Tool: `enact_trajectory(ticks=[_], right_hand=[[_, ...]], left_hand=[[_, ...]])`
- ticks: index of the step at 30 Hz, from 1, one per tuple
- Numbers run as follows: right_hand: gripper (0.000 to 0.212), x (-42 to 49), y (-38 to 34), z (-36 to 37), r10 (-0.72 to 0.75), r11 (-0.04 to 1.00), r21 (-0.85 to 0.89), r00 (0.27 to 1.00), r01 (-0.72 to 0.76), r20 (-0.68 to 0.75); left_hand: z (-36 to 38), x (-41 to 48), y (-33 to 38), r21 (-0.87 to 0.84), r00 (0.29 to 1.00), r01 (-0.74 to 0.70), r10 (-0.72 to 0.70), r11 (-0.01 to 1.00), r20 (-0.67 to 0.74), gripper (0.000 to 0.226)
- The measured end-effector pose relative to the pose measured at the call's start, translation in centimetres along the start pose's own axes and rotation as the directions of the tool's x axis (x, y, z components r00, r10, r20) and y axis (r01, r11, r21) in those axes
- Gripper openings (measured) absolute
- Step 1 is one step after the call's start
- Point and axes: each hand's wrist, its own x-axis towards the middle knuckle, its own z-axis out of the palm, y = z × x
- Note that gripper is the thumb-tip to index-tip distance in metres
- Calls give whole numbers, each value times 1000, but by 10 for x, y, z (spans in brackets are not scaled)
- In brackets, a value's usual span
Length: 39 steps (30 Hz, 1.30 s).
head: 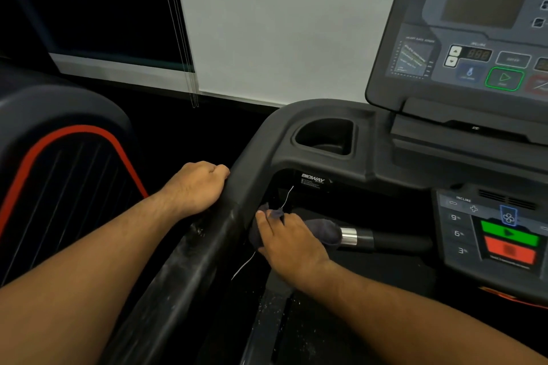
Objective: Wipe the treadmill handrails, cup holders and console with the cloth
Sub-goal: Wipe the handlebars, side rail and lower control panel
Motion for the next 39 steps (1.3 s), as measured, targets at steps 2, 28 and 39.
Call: enact_trajectory(ticks=[2, 28, 39], right_hand=[[61, 10, 3, -5, 39, 996, 80, 999, -38, -17], [38, 31, 33, -24, 105, 821, 539, 977, -191, 186], [32, 55, -20, -48, 160, 583, 811, 972, 47, -171]], left_hand=[[1, 0, 1, 15, 1000, -6, 6, 1000, 9, 46], [-1, -4, 0, -44, 998, 57, -55, 997, 29, 36], [-31, -10, -45, -506, 983, 133, -181, 852, -45, 32]])
